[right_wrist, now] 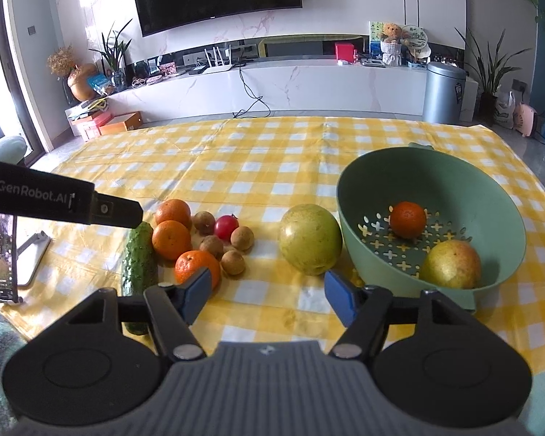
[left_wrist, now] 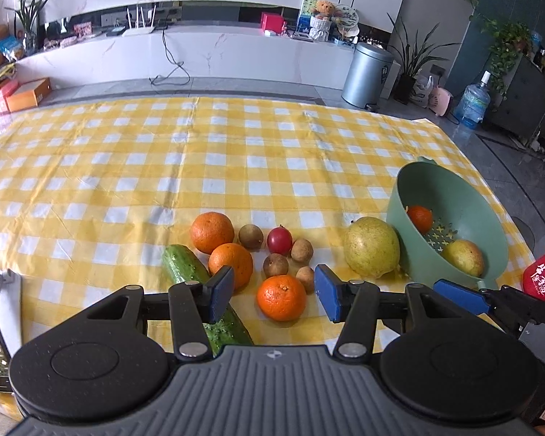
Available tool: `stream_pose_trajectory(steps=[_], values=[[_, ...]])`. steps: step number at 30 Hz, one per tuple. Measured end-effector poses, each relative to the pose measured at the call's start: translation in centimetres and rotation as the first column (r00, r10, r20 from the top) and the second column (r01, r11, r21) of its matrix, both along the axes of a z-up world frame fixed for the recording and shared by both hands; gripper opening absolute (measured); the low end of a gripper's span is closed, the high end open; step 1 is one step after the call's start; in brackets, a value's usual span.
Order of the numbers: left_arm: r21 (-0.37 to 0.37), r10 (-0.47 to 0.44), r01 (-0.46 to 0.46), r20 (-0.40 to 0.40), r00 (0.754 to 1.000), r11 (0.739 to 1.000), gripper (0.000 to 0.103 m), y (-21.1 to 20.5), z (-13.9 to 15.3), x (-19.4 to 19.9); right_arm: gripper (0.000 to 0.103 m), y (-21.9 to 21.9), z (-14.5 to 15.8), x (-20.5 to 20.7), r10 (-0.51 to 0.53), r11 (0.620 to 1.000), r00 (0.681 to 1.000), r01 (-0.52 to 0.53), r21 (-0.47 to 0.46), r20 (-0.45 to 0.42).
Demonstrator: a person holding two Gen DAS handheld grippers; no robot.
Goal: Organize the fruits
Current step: 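Move both grippers back from the colander toward the fruit pile, then grasp a second tangerine with the left gripper while the right moves toward the second pomelo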
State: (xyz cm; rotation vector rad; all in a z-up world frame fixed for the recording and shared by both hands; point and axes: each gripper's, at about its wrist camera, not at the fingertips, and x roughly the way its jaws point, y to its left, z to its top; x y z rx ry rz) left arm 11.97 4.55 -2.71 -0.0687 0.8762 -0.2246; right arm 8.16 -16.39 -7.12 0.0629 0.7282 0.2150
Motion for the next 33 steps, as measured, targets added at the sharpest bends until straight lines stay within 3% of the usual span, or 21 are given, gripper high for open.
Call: stream_pose_trajectory(steps=[6,13,21,28,33], values=[[0.001,-0.039,0.039,-0.056,0.998,0.999,0.060,-0.9,-2.7,1.0,0.055,0.0,-1.8,1.6,-0.020,1.000,1.000,0.020,0.014,-0.024],[0.038,-0.062,0.067,-0.108,0.992,0.997,0.060,-1.7,-5.4,2.1,0.054,-1.0,-3.6,2.8,-0.069,0.995,0.995,0.073,0.061,-0.065],[0.109,-0.123,0.134,-0.107,0.987,0.985,0.060,-3.2,-6.7,2.3,0.056,-2.9,-4.4,3.8,-0.140,0.972,0.985,0.156,0.174,-0.098],[0.145,-0.136,0.151,-0.107,0.985,0.978,0.060,-3.8,-7.8,2.5,0.058,-2.8,-4.8,4.1,-0.144,0.969,0.983,0.163,0.183,-0.114],[0.148,-0.143,0.158,-0.102,0.984,0.976,0.053,-3.8,-8.0,2.5,0.061,-2.8,-4.8,4.2,-0.146,0.967,0.983,0.165,0.194,-0.107]])
